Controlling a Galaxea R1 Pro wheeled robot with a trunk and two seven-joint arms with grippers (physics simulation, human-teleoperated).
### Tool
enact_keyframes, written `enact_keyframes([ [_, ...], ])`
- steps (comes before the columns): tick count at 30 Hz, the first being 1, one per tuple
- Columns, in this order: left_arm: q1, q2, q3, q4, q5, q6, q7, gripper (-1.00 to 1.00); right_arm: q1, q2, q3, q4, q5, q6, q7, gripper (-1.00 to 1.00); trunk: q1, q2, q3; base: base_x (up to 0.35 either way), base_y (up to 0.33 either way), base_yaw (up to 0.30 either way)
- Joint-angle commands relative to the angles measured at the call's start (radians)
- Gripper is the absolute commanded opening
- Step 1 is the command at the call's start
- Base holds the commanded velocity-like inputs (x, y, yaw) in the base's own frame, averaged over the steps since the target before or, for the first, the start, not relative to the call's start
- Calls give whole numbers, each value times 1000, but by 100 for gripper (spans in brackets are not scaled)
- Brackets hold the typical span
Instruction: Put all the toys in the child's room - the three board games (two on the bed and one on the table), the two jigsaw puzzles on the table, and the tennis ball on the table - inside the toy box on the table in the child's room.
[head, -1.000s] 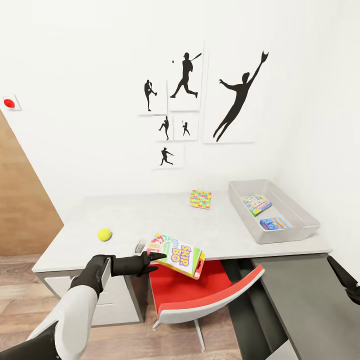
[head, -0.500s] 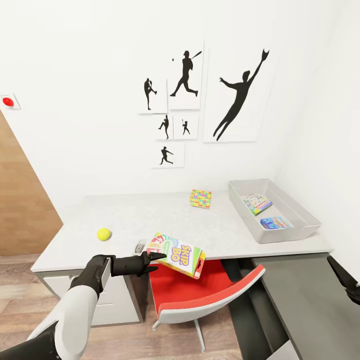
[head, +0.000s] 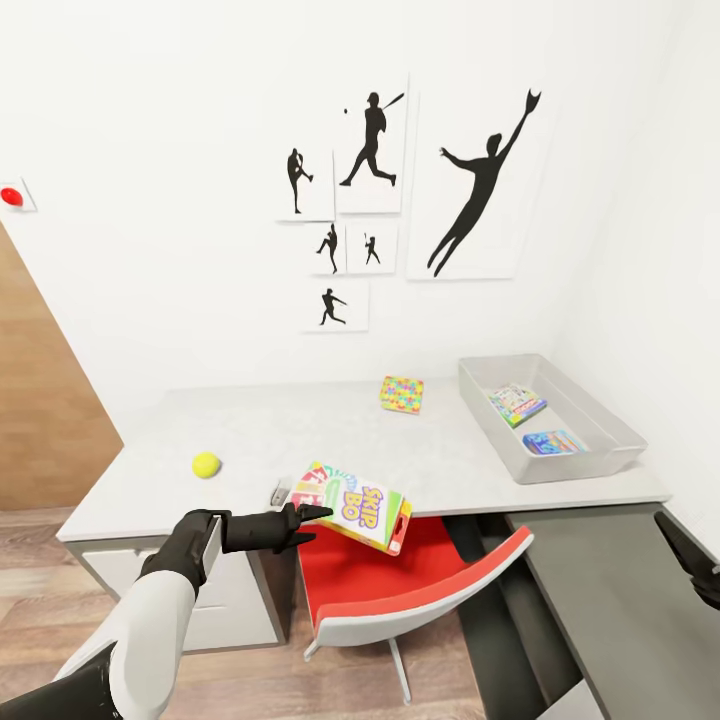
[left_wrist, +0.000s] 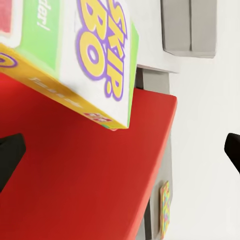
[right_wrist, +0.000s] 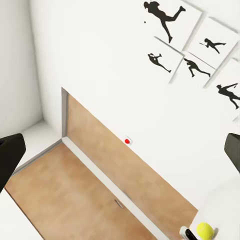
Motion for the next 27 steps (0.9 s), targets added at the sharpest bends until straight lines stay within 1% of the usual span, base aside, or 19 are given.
enact_keyframes([
  [1,-1,-1,8,-1,-10,8,-7,100,-1,0,0,0,-2,7,1,100,4,-8,-4,0,0,0],
  [7,-1,-1,10,-1,-11,8,-7,100,-1,0,0,0,-2,7,1,100,27,-50,-23,0,0,0],
  [9,-1,-1,19,-1,-11,8,-7,100,-1,0,0,0,-2,7,1,100,35,-64,-30,0,0,0],
  [12,-1,0,50,-1,-12,8,-6,100,-1,1,0,0,-2,7,1,100,46,-85,-39,0,0,0],
  [14,-1,-1,62,-1,-12,8,-6,100,-1,1,0,0,-2,7,1,100,54,-99,-45,0,0,0],
  [23,-1,-1,70,-1,-12,8,-5,100,-1,1,1,0,-2,7,-1,100,88,-162,-73,0,0,0],
  [25,-1,-1,71,-1,-12,8,-5,100,-1,2,0,0,-1,5,-19,100,96,-176,-80,0,0,0],
  [27,-1,-1,71,-1,-12,8,-5,100,-1,2,3,0,-1,5,-43,100,96,-176,-80,0,0,0],
])
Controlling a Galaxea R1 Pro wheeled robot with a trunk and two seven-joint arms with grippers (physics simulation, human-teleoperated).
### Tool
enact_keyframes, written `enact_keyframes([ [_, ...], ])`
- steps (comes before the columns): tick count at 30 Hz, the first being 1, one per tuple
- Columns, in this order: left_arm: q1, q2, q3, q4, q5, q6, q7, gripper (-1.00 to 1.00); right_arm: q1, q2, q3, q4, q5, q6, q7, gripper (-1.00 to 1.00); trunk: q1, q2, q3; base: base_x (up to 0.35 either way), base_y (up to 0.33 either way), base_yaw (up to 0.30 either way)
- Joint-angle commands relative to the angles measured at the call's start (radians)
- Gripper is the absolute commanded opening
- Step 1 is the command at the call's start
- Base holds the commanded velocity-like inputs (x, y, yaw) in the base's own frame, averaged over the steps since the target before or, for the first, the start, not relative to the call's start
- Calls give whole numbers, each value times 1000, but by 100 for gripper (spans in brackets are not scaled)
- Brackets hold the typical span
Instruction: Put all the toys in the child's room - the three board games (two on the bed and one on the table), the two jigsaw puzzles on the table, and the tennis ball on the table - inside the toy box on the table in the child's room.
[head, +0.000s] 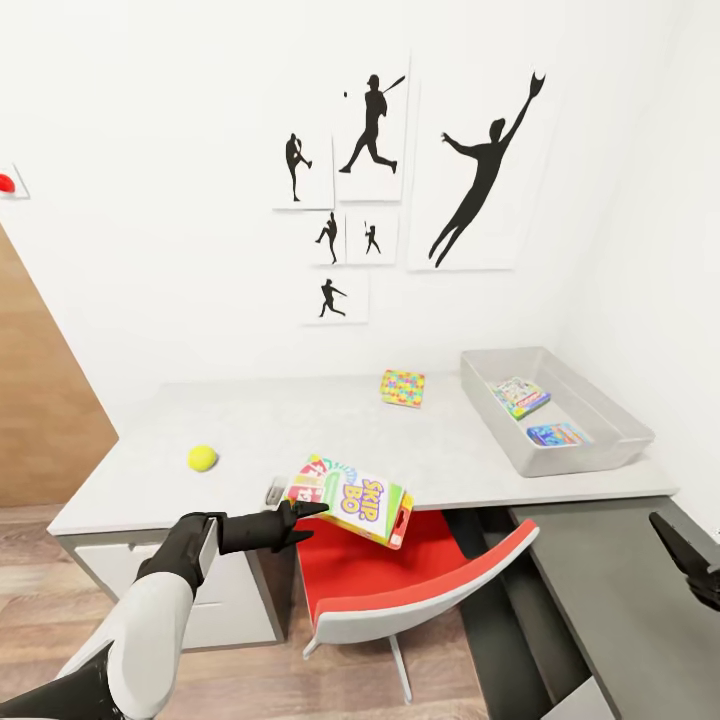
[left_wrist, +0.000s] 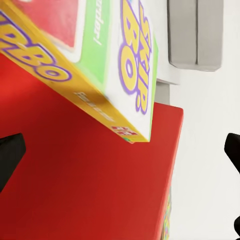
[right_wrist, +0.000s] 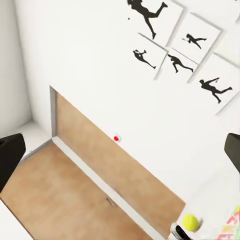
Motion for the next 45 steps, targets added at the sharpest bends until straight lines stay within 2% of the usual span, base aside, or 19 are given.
enact_keyframes([
  [1,-1,-1,8,-2,-11,7,-7,100,-1,0,5,0,-2,7,-17,100,0,-1,-1,0,0,0],
  [5,-1,-2,8,-2,-10,7,-7,100,-1,-4,34,0,-2,7,-75,100,0,-1,-1,0,0,0],
  [13,-1,-3,8,-2,-11,7,-7,100,0,-14,69,0,-3,25,-263,100,0,-1,-1,0,0,0],
  [19,-1,-3,8,-2,-11,7,-9,100,-2,-16,81,0,-4,31,-290,100,0,-1,-1,0,0,0],
  [32,-1,-3,8,-2,-11,7,-11,100,-2,-18,83,0,-4,33,-294,100,0,-1,-1,0,0,0],
  [36,-1,-2,8,-2,-11,7,-12,100,-2,-18,83,0,-4,33,-294,100,15,-29,-14,0,0,0],
  [38,-1,-2,8,-2,-11,7,-12,100,-3,-18,84,0,-4,32,-295,100,15,-29,-14,0,0,0],
  [42,-1,-2,8,-2,-11,7,-12,100,-4,-18,84,0,-4,36,-322,100,15,-29,-14,0,0,0],
  [45,-1,-2,8,-2,-11,7,-12,100,-6,-18,84,0,-4,40,-366,100,15,-29,-14,0,0,0],
])
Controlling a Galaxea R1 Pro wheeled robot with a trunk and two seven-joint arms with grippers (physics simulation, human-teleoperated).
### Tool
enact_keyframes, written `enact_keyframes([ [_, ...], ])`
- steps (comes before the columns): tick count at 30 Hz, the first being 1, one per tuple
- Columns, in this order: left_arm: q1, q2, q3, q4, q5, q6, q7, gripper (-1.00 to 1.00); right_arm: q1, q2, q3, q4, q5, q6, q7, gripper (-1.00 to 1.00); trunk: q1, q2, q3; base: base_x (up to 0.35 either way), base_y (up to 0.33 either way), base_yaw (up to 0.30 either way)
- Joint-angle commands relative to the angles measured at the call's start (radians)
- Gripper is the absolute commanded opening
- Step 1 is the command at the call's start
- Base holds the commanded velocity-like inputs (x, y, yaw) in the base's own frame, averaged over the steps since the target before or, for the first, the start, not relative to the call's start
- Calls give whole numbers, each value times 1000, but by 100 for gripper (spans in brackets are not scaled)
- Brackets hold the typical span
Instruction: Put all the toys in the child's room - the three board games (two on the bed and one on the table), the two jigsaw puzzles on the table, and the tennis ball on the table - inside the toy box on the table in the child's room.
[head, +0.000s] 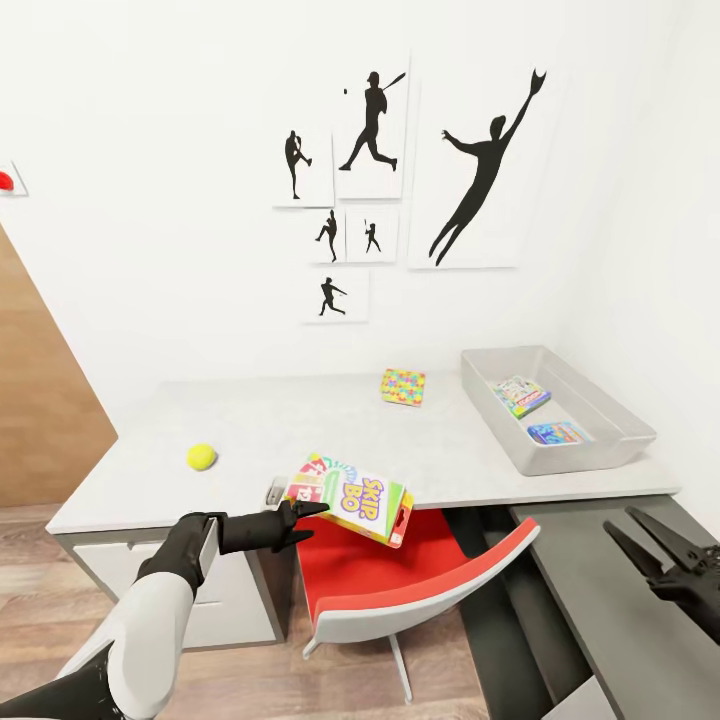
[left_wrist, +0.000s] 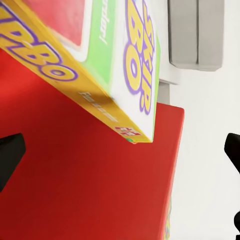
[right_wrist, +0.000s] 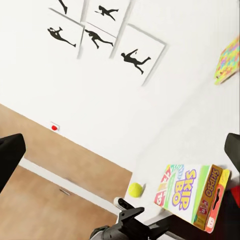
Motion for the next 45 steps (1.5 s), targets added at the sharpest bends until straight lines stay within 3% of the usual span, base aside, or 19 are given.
enact_keyframes([
  [1,-1,-2,8,-2,-11,7,-7,100,-2,0,0,0,3,5,-15,100,0,-1,-1,0,0,0],
  [6,-1,-2,8,-2,-11,7,-7,100,-5,-2,28,0,3,8,-56,100,0,-1,-1,0,0,0],
  [14,-1,-1,8,-2,-11,7,-9,100,-6,-6,38,0,3,9,-62,100,0,-1,-1,0,0,0],
  [22,-1,0,8,-2,-11,7,-9,100,-6,-7,46,0,3,8,-62,100,31,-57,-26,0,0,0],
  [25,-1,0,8,-2,-11,7,-9,100,-7,-7,56,0,3,7,-67,100,31,-57,-26,0,0,0],
  [27,-1,0,8,-2,-11,7,-9,100,-7,-7,65,0,4,6,-83,100,31,-57,-26,0,0,0],
  [30,-1,0,8,-2,-11,7,-9,100,-9,-15,89,0,3,7,-188,100,31,-57,-26,0,0,0],
  [34,-1,0,8,-2,-11,7,-9,100,-9,-24,112,0,2,8,-260,100,31,-57,-26,0,0,0],
  [45,-1,0,8,-2,-11,7,-10,100,-7,-29,124,0,1,10,-287,100,31,-57,-26,0,0,0],
])
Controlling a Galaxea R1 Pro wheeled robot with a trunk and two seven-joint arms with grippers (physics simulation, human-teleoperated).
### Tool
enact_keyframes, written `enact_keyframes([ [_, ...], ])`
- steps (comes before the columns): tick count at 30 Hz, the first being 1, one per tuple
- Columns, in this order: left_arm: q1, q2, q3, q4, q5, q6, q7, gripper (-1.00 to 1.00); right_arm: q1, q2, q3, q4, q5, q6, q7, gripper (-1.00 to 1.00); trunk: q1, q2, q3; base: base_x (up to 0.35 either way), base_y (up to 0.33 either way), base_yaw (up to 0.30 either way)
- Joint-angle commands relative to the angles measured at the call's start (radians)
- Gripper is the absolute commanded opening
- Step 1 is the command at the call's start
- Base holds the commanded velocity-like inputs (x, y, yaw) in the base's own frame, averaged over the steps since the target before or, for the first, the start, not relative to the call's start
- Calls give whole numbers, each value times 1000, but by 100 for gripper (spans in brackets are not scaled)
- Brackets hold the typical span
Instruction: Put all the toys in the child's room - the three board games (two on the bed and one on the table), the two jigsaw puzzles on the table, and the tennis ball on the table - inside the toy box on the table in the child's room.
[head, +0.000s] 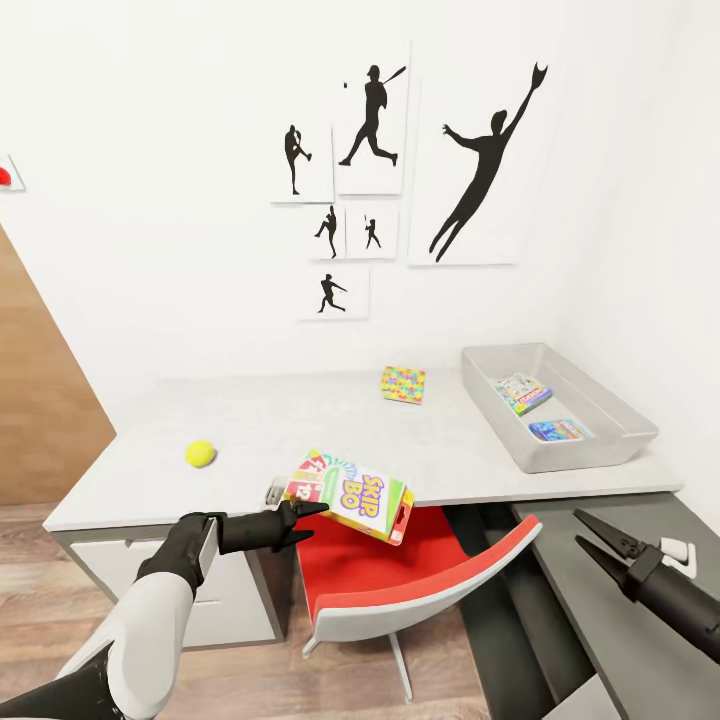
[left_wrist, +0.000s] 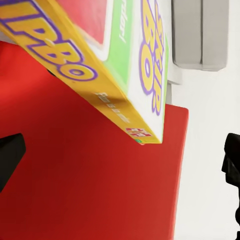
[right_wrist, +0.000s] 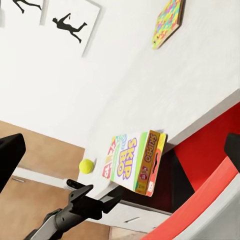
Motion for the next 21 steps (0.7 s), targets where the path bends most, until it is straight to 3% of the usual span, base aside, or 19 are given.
enact_keyframes([
  [1,-1,-1,8,-1,-11,7,-7,100,-1,0,-1,0,5,5,7,100,0,-1,-1,0,0,0],
  [10,-1,-1,8,-1,-11,7,-8,100,-1,-3,31,0,4,5,5,100,0,-1,-1,0,0,0],
  [21,-1,-1,8,-1,-10,7,-7,100,-1,-34,85,0,3,5,3,100,0,-1,-1,28,13,0],
])
